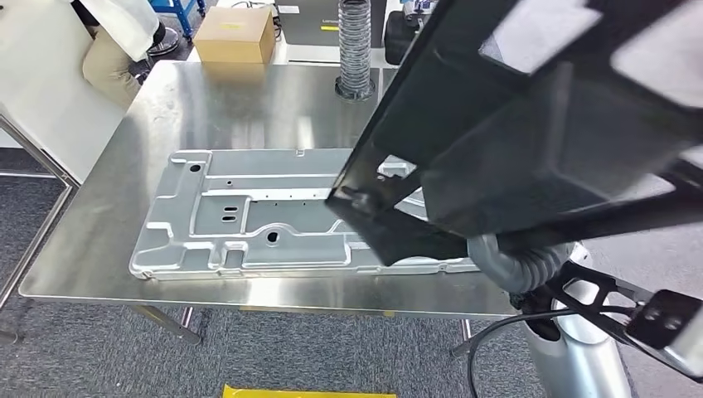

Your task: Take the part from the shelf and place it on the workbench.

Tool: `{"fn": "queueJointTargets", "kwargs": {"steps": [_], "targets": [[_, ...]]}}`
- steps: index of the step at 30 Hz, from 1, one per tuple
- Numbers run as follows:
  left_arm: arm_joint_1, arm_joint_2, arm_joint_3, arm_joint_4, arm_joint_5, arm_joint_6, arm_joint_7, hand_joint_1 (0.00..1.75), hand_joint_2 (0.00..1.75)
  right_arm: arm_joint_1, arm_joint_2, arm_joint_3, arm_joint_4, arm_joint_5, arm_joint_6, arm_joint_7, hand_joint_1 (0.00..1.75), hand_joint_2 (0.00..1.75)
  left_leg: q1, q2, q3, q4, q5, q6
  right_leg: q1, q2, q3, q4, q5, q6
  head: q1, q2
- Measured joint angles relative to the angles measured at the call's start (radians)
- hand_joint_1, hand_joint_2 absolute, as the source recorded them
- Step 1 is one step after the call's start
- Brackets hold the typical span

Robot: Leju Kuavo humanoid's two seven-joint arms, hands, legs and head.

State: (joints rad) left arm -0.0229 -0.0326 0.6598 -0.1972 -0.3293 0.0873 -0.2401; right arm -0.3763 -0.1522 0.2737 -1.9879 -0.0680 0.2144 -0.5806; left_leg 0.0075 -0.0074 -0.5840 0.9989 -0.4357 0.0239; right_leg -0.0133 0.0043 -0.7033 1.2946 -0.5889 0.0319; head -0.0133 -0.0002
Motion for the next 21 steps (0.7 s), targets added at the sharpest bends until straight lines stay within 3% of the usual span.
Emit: {"fn": "queueJointTargets", "kwargs": {"steps": [2, 4, 6, 9, 11, 13, 14, 15, 16, 18, 20, 21], "targets": [[0.001, 0.000, 0.006, 0.000, -0.004, -0.001, 0.001, 0.00, 0.00, 0.011, -0.006, -0.054, 0.033, 0.080, -0.054, 0.003, 1.75, 1.75, -0.001, -0.002, 0.009, 0.002, -0.006, -0.002, 0.000, -0.001, 0.045, -0.122, 0.084, -0.006, 0.000, 0.000], [0.002, 0.001, 0.012, 0.000, -0.007, -0.001, 0.001, 0.00, 0.00, 0.012, -0.019, -0.121, 0.071, 0.186, -0.121, 0.003, 1.75, 1.75, -0.005, -0.005, 0.013, 0.006, -0.013, -0.008, 0.004, -0.002, 0.099, -0.248, 0.139, -0.015, 0.000, 0.000], [0.003, 0.001, 0.017, 0.000, -0.010, -0.002, -0.003, 0.00, 0.00, 0.007, -0.035, -0.177, 0.111, 0.321, -0.199, 0.012, 1.75, 1.75, -0.008, -0.007, 0.012, 0.007, -0.017, -0.017, 0.009, -0.002, 0.111, -0.281, 0.143, -0.022, 0.000, 0.000], [0.004, 0.003, 0.030, 0.000, -0.014, -0.006, -0.011, 0.00, 0.00, -0.021, -0.068, -0.214, 0.184, 0.551, -0.301, 0.072, 1.75, 1.75, -0.009, -0.005, 0.009, 0.022, -0.032, -0.032, 0.001, 0.000, 0.114, -0.290, 0.147, -0.036, -0.001, 0.000], [0.003, 0.004, 0.038, 0.000, -0.015, -0.012, -0.018, 0.00, 0.00, -0.054, -0.088, -0.214, 0.238, 0.674, -0.332, 0.122, 1.75, 1.75, -0.005, -0.002, -0.031, 0.112, -0.083, -0.041, -0.003, -0.002, 0.119, -0.295, 0.148, -0.043, -0.005, 0.000], [0.003, 0.004, 0.043, 0.000, -0.018, -0.020, -0.023, 0.00, 0.00, -0.089, -0.103, -0.199, 0.293, 0.784, -0.340, 0.171, 1.75, 1.75, -0.002, -0.001, -0.102, 0.255, -0.143, -0.048, -0.002, -0.003, 0.120, -0.295, 0.147, -0.047, -0.007, 0.000], [0.003, 0.004, 0.045, 0.000, -0.021, -0.023, -0.023, 0.00, 0.00, -0.109, -0.108, -0.184, 0.323, 0.839, -0.338, 0.194, 1.75, 1.75, -0.001, 0.000, -0.129, 0.302, -0.152, -0.050, -0.002, -0.003, 0.120, -0.294, 0.146, -0.047, -0.007, 0.000], [0.003, 0.003, 0.046, 0.000, -0.026, -0.027, -0.024, 0.00, 0.00, -0.133, -0.111, -0.162, 0.355, 0.899, -0.331, 0.218, 1.75, 1.75, -0.001, 0.000, -0.137, 0.309, -0.139, -0.051, -0.002, -0.002, 0.121, -0.294, 0.145, -0.047, -0.007, 0.000], [0.003, 0.003, 0.047, 0.000, -0.032, -0.032, -0.024, 0.00, 0.00, -0.163, -0.113, -0.134, 0.391, 0.961, -0.318, 0.241, 1.75, 1.75, 0.000, 0.000, -0.125, 0.274, -0.108, -0.050, -0.001, -0.001, 0.124, -0.294, 0.144, -0.047, -0.007, 0.000], [0.000, 0.003, 0.047, 0.000, -0.047, -0.043, -0.025, 0.00, 0.00, -0.236, -0.114, -0.064, 0.469, 1.077, -0.281, 0.279, 1.75, 1.75, -0.001, 0.002, -0.063, 0.129, -0.028, -0.042, 0.000, 0.002, 0.130, -0.293, 0.140, -0.044, -0.007, 0.000], [-0.006, 0.004, 0.047, 0.000, -0.063, -0.055, -0.026, 0.00, 0.00, -0.313, -0.113, 0.008, 0.549, 1.155, -0.245, 0.296, 1.75, 1.75, -0.005, 0.003, -0.020, 0.026, 0.009, -0.033, 0.005, 0.003, 0.130, -0.291, 0.137, -0.036, -0.006, 0.000], [-0.008, 0.004, 0.046, 0.000, -0.071, -0.062, -0.027, 0.00, 0.00, -0.352, -0.109, 0.051, 0.598, 1.185, -0.229, 0.298, 1.75, 1.75, -0.007, 0.002, -0.015, 0.011, 0.009, -0.029, 0.006, 0.003, 0.128, -0.291, 0.138, -0.032, -0.005, 0.000]]}}
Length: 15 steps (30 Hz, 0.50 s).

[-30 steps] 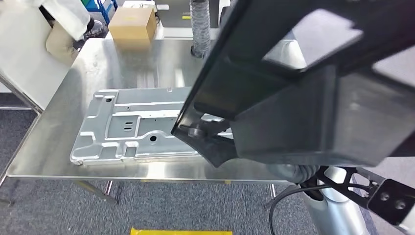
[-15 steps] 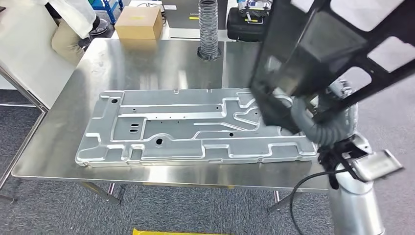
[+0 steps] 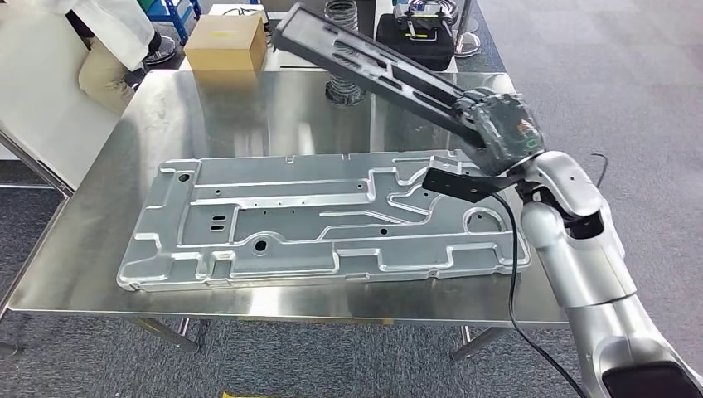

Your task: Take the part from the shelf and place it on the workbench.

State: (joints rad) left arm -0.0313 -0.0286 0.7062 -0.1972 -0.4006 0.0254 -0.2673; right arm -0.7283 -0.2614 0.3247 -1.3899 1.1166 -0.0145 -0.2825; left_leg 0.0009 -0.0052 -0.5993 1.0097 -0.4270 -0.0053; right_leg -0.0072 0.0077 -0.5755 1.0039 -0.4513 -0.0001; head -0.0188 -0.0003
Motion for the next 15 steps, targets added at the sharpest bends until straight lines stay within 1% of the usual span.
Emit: {"fn": "queueJointTargets", "kwargs": {"steps": [2, 3, 4, 5, 7, 8, 9, 10, 11, 12, 13, 14, 15], "targets": [[-0.003, 0.000, 0.000, 0.000, -0.016, -0.011, -0.002, 0.00, 0.00, -0.075, 0.016, 0.093, 0.108, 0.042, 0.024, -0.009, 1.75, 1.75, 0.003, -0.001, 0.000, -0.007, 0.003, 0.009, 0.000, -0.001, -0.003, 0.000, 0.000, 0.009, 0.001, 0.000], [-0.005, 0.000, 0.000, 0.000, -0.024, -0.015, -0.005, 0.00, 0.00, -0.109, 0.030, 0.143, 0.167, 0.055, 0.029, -0.020, 1.75, 1.75, 0.005, 0.000, 0.002, -0.012, 0.005, 0.014, 0.000, -0.001, -0.007, 0.008, -0.007, 0.013, 0.002, 0.000], [-0.006, -0.001, 0.000, 0.000, -0.030, -0.018, -0.008, 0.00, 0.00, -0.140, 0.047, 0.186, 0.222, 0.060, 0.028, -0.034, 1.75, 1.75, 0.008, 0.000, 0.004, -0.017, 0.008, 0.019, 0.000, -0.002, -0.019, 0.035, -0.024, 0.017, 0.004, 0.000], [-0.008, -0.001, 0.000, 0.000, -0.035, -0.019, -0.012, 0.00, 0.00, -0.167, 0.067, 0.231, 0.278, 0.062, 0.026, -0.047, 1.75, 1.75, 0.010, 0.000, 0.006, -0.022, 0.010, 0.023, -0.001, -0.002, -0.043, 0.084, -0.050, 0.019, 0.007, 0.000], [-0.011, -0.001, 0.000, 0.000, -0.040, -0.018, -0.017, 0.00, 0.00, -0.204, 0.112, 0.318, 0.383, 0.061, 0.022, -0.063, 1.75, 1.75, 0.010, 0.000, 0.007, -0.022, 0.009, 0.026, -0.003, -0.003, -0.115, 0.228, -0.109, 0.024, 0.011, 0.000], [-0.011, -0.001, 0.000, 0.000, -0.041, -0.016, -0.020, 0.00, 0.00, -0.214, 0.134, 0.357, 0.427, 0.060, 0.021, -0.068, 1.75, 1.75, 0.010, 0.000, 0.007, -0.021, 0.008, 0.026, -0.005, -0.003, -0.145, 0.282, -0.123, 0.026, 0.011, 0.000], [-0.011, -0.001, 0.001, 0.000, -0.041, -0.015, -0.023, 0.00, 0.00, -0.220, 0.155, 0.391, 0.466, 0.058, 0.020, -0.071, 1.75, 1.75, 0.010, -0.002, 0.008, -0.020, 0.006, 0.026, -0.007, -0.003, -0.160, 0.302, -0.117, 0.027, 0.011, 0.000], [-0.011, -0.001, 0.001, 0.000, -0.043, -0.013, -0.027, 0.00, 0.00, -0.226, 0.174, 0.419, 0.498, 0.054, 0.020, -0.073, 1.75, 1.75, 0.010, -0.004, 0.009, -0.017, 0.004, 0.024, -0.009, -0.003, -0.154, 0.277, -0.090, 0.027, 0.011, 0.000], [-0.009, -0.001, 0.002, 0.000, -0.046, -0.012, -0.031, 0.00, 0.00, -0.233, 0.192, 0.444, 0.528, 0.047, 0.020, -0.075, 1.75, 1.75, 0.010, -0.007, 0.011, -0.014, 0.000, 0.021, -0.010, -0.004, -0.131, 0.216, -0.049, 0.026, 0.011, 0.000], [-0.008, -0.001, 0.003, 0.000, -0.049, -0.012, -0.035, 0.00, 0.00, -0.241, 0.208, 0.464, 0.555, 0.039, 0.019, -0.076, 1.75, 1.75, 0.010, -0.009, 0.011, -0.009, -0.005, 0.017, -0.011, -0.005, -0.100, 0.144, -0.012, 0.023, 0.011, 0.000], [-0.007, -0.002, 0.005, 0.000, -0.053, -0.011, -0.039, 0.00, 0.00, -0.250, 0.221, 0.481, 0.579, 0.029, 0.016, -0.076, 1.75, 1.75, 0.008, -0.011, 0.011, -0.003, -0.010, 0.013, -0.009, -0.005, -0.074, 0.080, 0.013, 0.019, 0.011, 0.000], [-0.006, -0.002, 0.007, 0.000, -0.057, -0.009, -0.043, 0.00, 0.00, -0.257, 0.233, 0.495, 0.602, 0.018, 0.012, -0.076, 1.75, 1.75, 0.007, -0.012, 0.009, 0.000, -0.013, 0.008, -0.007, -0.006, -0.057, 0.039, 0.025, 0.015, 0.010, 0.000], [-0.006, -0.002, 0.009, 0.000, -0.062, -0.007, -0.046, 0.00, 0.00, -0.262, 0.241, 0.507, 0.623, 0.007, 0.007, -0.075, 1.75, 1.75, 0.005, -0.013, 0.008, 0.002, -0.015, 0.003, -0.004, -0.006, -0.051, 0.023, 0.024, 0.011, 0.010, 0.000]]}}
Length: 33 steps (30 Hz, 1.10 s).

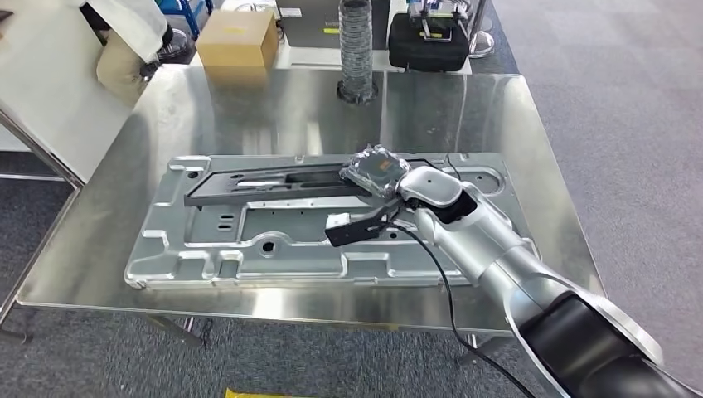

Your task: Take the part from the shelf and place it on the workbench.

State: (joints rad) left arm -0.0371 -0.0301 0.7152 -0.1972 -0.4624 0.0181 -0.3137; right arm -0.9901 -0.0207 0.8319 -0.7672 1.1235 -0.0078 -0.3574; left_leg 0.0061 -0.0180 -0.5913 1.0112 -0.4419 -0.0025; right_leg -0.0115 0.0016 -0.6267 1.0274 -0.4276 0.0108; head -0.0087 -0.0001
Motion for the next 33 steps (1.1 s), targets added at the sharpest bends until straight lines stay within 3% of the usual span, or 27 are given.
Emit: {"fn": "queueJointTargets", "kwargs": {"steps": [3, 5, 7, 8, 9, 10, 13, 15, 17, 19, 20, 22, 24, 25, 26, 28, 29, 30, 33], "targets": [[0.003, 0.000, 0.005, 0.000, -0.009, 0.008, -0.007, 0.00, 0.00, -0.004, 0.014, 0.025, 0.056, -0.025, -0.020, 0.002, 1.75, 1.75, 0.001, 0.002, -0.001, 0.005, -0.009, -0.016, -0.001, -0.001, 0.006, -0.010, 0.000, -0.016, 0.000, 0.000], [0.004, 0.001, 0.008, 0.000, -0.011, 0.009, -0.010, 0.00, 0.00, -0.007, 0.020, 0.037, 0.091, -0.035, -0.032, 0.003, 1.75, 1.75, 0.004, 0.006, -0.028, 0.070, -0.049, -0.025, -0.005, -0.002, 0.012, -0.020, 0.003, -0.027, -0.003, 0.000], [0.004, 0.001, 0.009, 0.000, -0.013, 0.007, -0.016, 0.00, 0.87, -0.007, 0.025, 0.047, 0.126, -0.044, -0.041, 0.003, 0.87, 0.87, 0.005, 0.009, -0.092, 0.207, -0.111, -0.031, -0.004, -0.001, 0.015, -0.020, 0.002, -0.032, -0.005, 0.000], [0.004, 0.002, 0.010, 0.000, -0.014, 0.003, -0.019, 0.00, 1.31, -0.005, 0.026, 0.051, 0.143, -0.048, -0.046, 0.003, 0.44, 0.44, 0.006, 0.010, -0.124, 0.267, -0.129, -0.034, -0.003, -0.001, 0.016, -0.020, 0.001, -0.032, -0.005, 0.000], [0.005, 0.002, 0.012, 0.000, -0.015, -0.001, -0.021, 0.00, 1.75, -0.003, 0.026, 0.055, 0.160, -0.053, -0.051, 0.004, 0.00, 0.00, 0.007, 0.010, -0.141, 0.294, -0.128, -0.035, -0.003, -0.001, 0.017, -0.020, 0.000, -0.032, -0.005, 0.000], [0.006, 0.002, 0.013, 0.000, -0.015, -0.006, -0.023, 0.00, 1.75, -0.002, 0.026, 0.059, 0.174, -0.057, -0.057, 0.004, 0.00, 0.00, 0.007, 0.010, -0.138, 0.279, -0.107, -0.036, -0.003, 0.000, 0.019, -0.019, -0.001, -0.031, -0.005, 0.000], [0.006, 0.002, 0.016, 0.000, -0.020, -0.010, -0.024, 0.00, 1.75, -0.001, 0.026, 0.064, 0.206, -0.071, -0.074, 0.004, 0.00, 0.00, 0.009, 0.011, -0.049, 0.078, -0.005, -0.031, -0.001, 0.002, 0.025, -0.014, -0.009, -0.022, -0.005, 0.000], [0.004, 0.003, 0.017, 0.000, -0.024, -0.009, -0.023, 0.00, 0.87, -0.001, 0.026, 0.064, 0.221, -0.083, -0.084, 0.000, 0.00, 0.00, 0.006, 0.011, -0.014, 0.009, 0.011, -0.021, 0.002, 0.004, 0.025, -0.012, -0.012, -0.012, -0.004, 0.000], [0.004, 0.003, 0.018, 0.000, -0.026, -0.006, -0.025, 0.00, 0.00, 0.000, 0.026, 0.064, 0.232, -0.098, -0.095, -0.009, 0.00, 0.00, 0.005, 0.010, -0.012, 0.005, 0.010, -0.008, 0.004, 0.004, 0.026, -0.014, -0.011, -0.002, -0.004, 0.000], [0.004, 0.003, 0.022, 0.000, -0.027, 0.000, -0.030, 0.00, 0.00, 0.001, 0.026, 0.061, 0.237, -0.114, -0.105, -0.019, 0.00, 0.00, 0.008, 0.011, -0.009, -0.002, 0.014, 0.005, 0.001, 0.004, 0.018, 0.007, -0.029, 0.008, -0.002, 0.000], [0.003, 0.003, 0.024, 0.000, -0.029, 0.004, -0.032, 0.00, 0.00, 0.001, 0.026, 0.058, 0.239, -0.123, -0.110, -0.025, 0.00, 0.00, 0.009, 0.012, -0.008, -0.005, 0.016, 0.011, 0.000, 0.003, 0.002, 0.045, -0.053, 0.012, -0.001, 0.000], [0.002, 0.003, 0.028, 0.000, -0.033, 0.010, -0.034, 0.00, 0.00, 0.008, 0.026, 0.048, 0.239, -0.153, -0.117, -0.045, 0.00, 0.00, 0.008, 0.013, -0.008, -0.006, 0.017, 0.017, -0.001, 0.003, -0.060, 0.179, -0.119, 0.016, 0.001, 0.000], [0.003, 0.003, 0.031, 0.000, -0.038, 0.013, -0.034, 0.00, 0.00, 0.024, 0.026, 0.031, 0.234, -0.200, -0.115, -0.075, 0.00, 0.00, 0.006, 0.013, -0.008, -0.005, 0.016, 0.019, -0.001, 0.003, -0.109, 0.282, -0.149, 0.018, 0.001, 0.000], [0.003, 0.003, 0.032, 0.000, -0.040, 0.014, -0.035, 0.00, 0.00, 0.034, 0.026, 0.018, 0.226, -0.233, -0.110, -0.095, 0.00, 0.00, 0.005, 0.012, -0.008, -0.004, 0.016, 0.019, -0.001, 0.003, -0.107, 0.276, -0.135, 0.016, 0.002, 0.000], [0.003, 0.002, 0.033, 0.000, -0.043, 0.014, -0.035, 0.00, 0.00, 0.042, 0.026, 0.002, 0.212, -0.272, -0.102, -0.116, 0.00, 0.00, 0.004, 0.012, -0.007, -0.002, 0.015, 0.019, -0.001, 0.003, -0.085, 0.227, -0.103, 0.012, 0.002, 0.000], [0.003, 0.001, 0.033, 0.000, -0.047, 0.013, -0.036, 0.00, 0.00, 0.055, 0.026, -0.041, 0.171, -0.368, -0.072, -0.162, 0.00, 0.00, 0.001, 0.011, -0.008, 0.002, 0.012, 0.016, 0.003, 0.002, -0.015, 0.080, -0.036, 0.001, 0.001, 0.000], [0.003, 0.000, 0.033, 0.000, -0.049, 0.013, -0.036, 0.00, 0.00, 0.062, 0.026, -0.065, 0.146, -0.422, -0.051, -0.183, 0.00, 0.00, -0.001, 0.011, -0.009, 0.003, 0.011, 0.013, 0.006, 0.001, 0.009, 0.026, -0.018, -0.004, 0.001, 0.000], [0.002, -0.001, 0.033, 0.000, -0.050, 0.012, -0.036, 0.00, 0.00, 0.072, 0.026, -0.091, 0.117, -0.486, -0.024, -0.206, 0.00, 0.00, -0.002, 0.011, -0.009, 0.004, 0.010, 0.008, 0.009, 0.000, 0.021, -0.002, -0.012, -0.008, 0.000, 0.000], [0.002, -0.002, 0.037, 0.000, -0.050, 0.008, -0.040, 0.00, 0.00, 0.127, 0.026, -0.190, -0.002, -0.745, 0.071, -0.271, 0.00, 0.00, -0.002, 0.011, -0.008, 0.003, 0.008, -0.007, 0.008, 0.000, 0.025, -0.016, -0.009, -0.017, 0.000, 0.000]]}}
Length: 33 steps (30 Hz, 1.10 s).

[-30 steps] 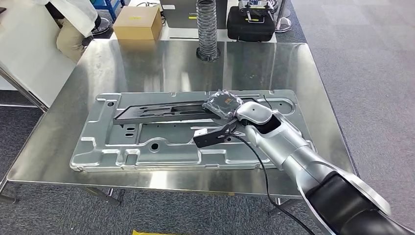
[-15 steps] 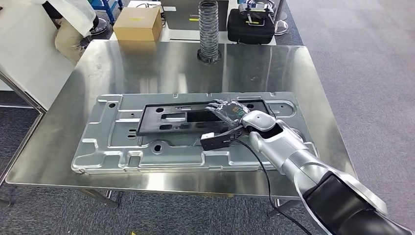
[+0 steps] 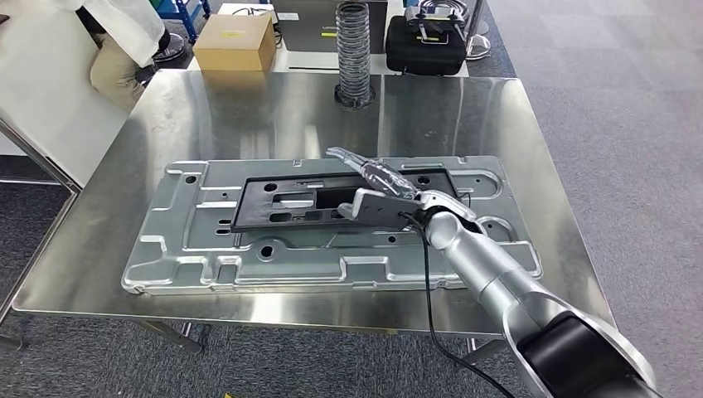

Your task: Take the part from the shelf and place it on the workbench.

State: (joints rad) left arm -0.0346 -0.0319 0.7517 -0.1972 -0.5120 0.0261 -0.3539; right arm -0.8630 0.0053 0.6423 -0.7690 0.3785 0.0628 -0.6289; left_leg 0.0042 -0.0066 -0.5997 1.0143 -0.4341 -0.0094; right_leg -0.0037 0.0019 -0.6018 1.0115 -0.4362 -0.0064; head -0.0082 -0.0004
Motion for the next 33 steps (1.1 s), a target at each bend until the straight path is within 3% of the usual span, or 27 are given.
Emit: {"fn": "queueJointTargets", "kwargs": {"steps": [2, 5, 6, 7, 8, 10, 12, 14, 16, 18, 20, 21, 22, 23, 26, 27, 29, 31, 32, 33], "targets": [[0.001, -0.001, 0.008, 0.000, 0.004, -0.005, -0.013, 0.00, 0.00, 0.041, 0.000, -0.078, -0.115, -0.183, 0.034, -0.031, 0.00, 0.00, 0.001, 0.000, -0.017, 0.042, -0.032, -0.012, -0.007, -0.002, 0.004, -0.009, 0.005, -0.009, -0.002, 0.000], [0.003, -0.003, 0.030, 0.000, 0.018, -0.008, -0.038, 0.00, 0.00, 0.113, -0.004, -0.190, -0.332, -0.351, -0.006, -0.059, 0.00, 0.00, 0.007, 0.001, -0.099, 0.233, -0.128, -0.027, -0.008, -0.006, 0.007, -0.011, 0.004, -0.014, -0.004, 0.000], [0.006, -0.004, 0.037, 0.000, 0.023, -0.007, -0.044, 0.00, 0.00, 0.144, -0.007, -0.225, -0.413, -0.366, -0.038, -0.064, 0.00, 0.00, 0.009, 0.001, -0.119, 0.278, -0.141, -0.030, -0.008, -0.007, 0.008, -0.010, 0.003, -0.014, -0.004, 0.000], [0.009, -0.004, 0.044, 0.000, 0.026, -0.006, -0.049, 0.00, 0.00, 0.175, -0.013, -0.257, -0.500, -0.361, -0.078, -0.068, 0.00, 0.00, 0.011, 0.001, -0.121, 0.284, -0.132, -0.032, -0.009, -0.008, 0.009, -0.010, 0.002, -0.012, -0.005, 0.000], [0.011, -0.005, 0.051, 0.000, 0.028, -0.004, -0.054, 0.00, 0.00, 0.205, -0.022, -0.288, -0.589, -0.341, -0.129, -0.070, 0.00, 0.00, 0.014, 0.001, -0.102, 0.248, -0.105, -0.033, -0.010, -0.007, 0.011, -0.008, 0.000, -0.010, -0.005, 0.000], [0.013, -0.005, 0.063, 0.000, 0.029, 0.003, -0.059, 0.00, 0.00, 0.262, -0.046, -0.331, -0.752, -0.276, -0.253, -0.073, 0.00, 0.00, 0.018, 0.000, -0.027, 0.105, -0.039, -0.032, -0.010, -0.007, 0.015, -0.003, -0.005, -0.002, -0.007, 0.000], [0.014, -0.008, 0.073, 0.000, 0.026, 0.013, -0.062, 0.00, 0.00, 0.329, -0.084, -0.360, -0.911, -0.213, -0.394, -0.075, 0.00, 0.00, 0.016, -0.002, 0.019, 0.016, -0.015, -0.023, -0.008, -0.007, 0.015, 0.003, -0.008, 0.009, -0.008, 0.000], [0.016, -0.011, 0.080, 0.000, 0.022, 0.022, -0.063, 0.00, 0.00, 0.409, -0.125, -0.385, -1.059, -0.182, -0.496, -0.076, 0.00, 0.00, 0.012, -0.002, 0.020, 0.007, -0.017, -0.008, -0.007, -0.007, 0.014, 0.003, -0.006, 0.020, -0.008, 0.000], [0.016, -0.013, 0.088, 0.000, 0.021, 0.027, -0.062, 0.00, 0.00, 0.490, -0.157, -0.406, -1.169, -0.182, -0.541, -0.075, 0.00, 0.00, 0.012, 0.000, 0.019, 0.001, -0.010, 0.010, -0.010, -0.006, 0.011, 0.010, -0.018, 0.031, -0.008, 0.000], [0.013, -0.014, 0.095, 0.000, 0.019, 0.028, -0.060, 0.00, 0.00, 0.561, -0.180, -0.431, -1.249, -0.183, -0.557, -0.074, 0.00, 0.00, 0.012, 0.003, 0.012, -0.008, 0.001, 0.027, -0.012, -0.004, -0.016, 0.084, -0.081, 0.039, -0.007, 0.000], [0.009, -0.014, 0.097, 0.000, 0.013, 0.027, -0.056, 0.00, 0.00, 0.626, -0.191, -0.460, -1.299, -0.173, -0.559, -0.073, 0.00, 0.00, 0.009, 0.004, -0.001, -0.008, 0.011, 0.035, -0.012, -0.004, -0.063, 0.216, -0.163, 0.042, -0.007, 0.000], [0.008, -0.014, 0.099, 0.000, 0.009, 0.027, -0.055, 0.00, 0.00, 0.658, -0.193, -0.472, -1.314, -0.166, -0.564, -0.073, 0.00, 0.00, 0.007, 0.004, -0.008, -0.008, 0.016, 0.036, -0.012, -0.004, -0.076, 0.265, -0.185, 0.043, -0.007, 0.000], [0.008, -0.014, 0.101, 0.000, 0.004, 0.026, -0.053, 0.00, 0.00, 0.691, -0.194, -0.482, -1.327, -0.161, -0.571, -0.073, 0.00, 0.00, 0.005, 0.004, -0.016, -0.007, 0.022, 0.036, -0.012, -0.004, -0.073, 0.281, -0.188, 0.042, -0.007, 0.000], [0.008, -0.014, 0.104, 0.000, 0.002, 0.025, -0.052, 0.00, 0.00, 0.723, -0.196, -0.490, -1.336, -0.160, -0.580, -0.072, 0.00, 0.00, 0.003, 0.004, -0.024, -0.005, 0.027, 0.036, -0.012, -0.004, -0.048, 0.255, -0.172, 0.039, -0.007, 0.000], [0.007, -0.015, 0.115, 0.000, -0.001, 0.025, -0.056, 0.00, 0.00, 0.801, -0.199, -0.514, -1.357, -0.174, -0.599, -0.071, 0.00, 0.00, -0.001, 0.003, -0.045, 0.000, 0.046, 0.029, -0.005, -0.006, 0.090, 0.046, -0.109, 0.023, -0.008, 0.000], [0.007, -0.015, 0.119, 0.000, -0.002, 0.025, -0.059, 0.00, 0.00, 0.824, -0.199, -0.522, -1.361, -0.179, -0.604, -0.071, 0.00, 0.00, -0.002, 0.003, -0.047, 0.001, 0.051, 0.024, -0.002, -0.007, 0.117, 0.001, -0.101, 0.018, -0.008, 0.000], [0.008, -0.015, 0.125, 0.000, -0.005, 0.025, -0.064, 0.00, 0.00, 0.874, -0.199, -0.541, -1.365, -0.184, -0.618, -0.069, 0.00, 0.00, -0.002, 0.003, -0.045, -0.003, 0.063, 0.013, 0.004, -0.007, 0.125, -0.018, -0.091, 0.012, -0.007, 0.000], [0.009, -0.014, 0.131, 0.000, -0.011, 0.026, -0.068, 0.00, 0.00, 0.923, -0.198, -0.560, -1.371, -0.184, -0.627, -0.064, 0.00, 0.00, 0.000, 0.003, -0.049, 0.000, 0.060, 0.001, 0.001, -0.009, 0.117, -0.025, -0.077, 0.000, -0.005, 0.000], [0.010, -0.014, 0.135, 0.000, -0.014, 0.027, -0.068, 0.00, 0.00, 0.944, -0.196, -0.569, -1.373, -0.185, -0.628, -0.062, 0.00, 0.00, 0.000, 0.003, -0.056, 0.016, 0.036, -0.005, -0.002, -0.010, 0.109, -0.029, -0.067, -0.007, -0.006, 0.000], [0.011, -0.014, 0.139, 0.000, -0.017, 0.028, -0.069, 0.00, 0.00, 0.963, -0.194, -0.580, -1.375, -0.187, -0.629, -0.061, 0.00, 0.00, 0.002, 0.003, -0.069, 0.055, -0.008, -0.010, -0.005, -0.012, 0.098, -0.031, -0.055, -0.012, -0.008, 0.000]]}}
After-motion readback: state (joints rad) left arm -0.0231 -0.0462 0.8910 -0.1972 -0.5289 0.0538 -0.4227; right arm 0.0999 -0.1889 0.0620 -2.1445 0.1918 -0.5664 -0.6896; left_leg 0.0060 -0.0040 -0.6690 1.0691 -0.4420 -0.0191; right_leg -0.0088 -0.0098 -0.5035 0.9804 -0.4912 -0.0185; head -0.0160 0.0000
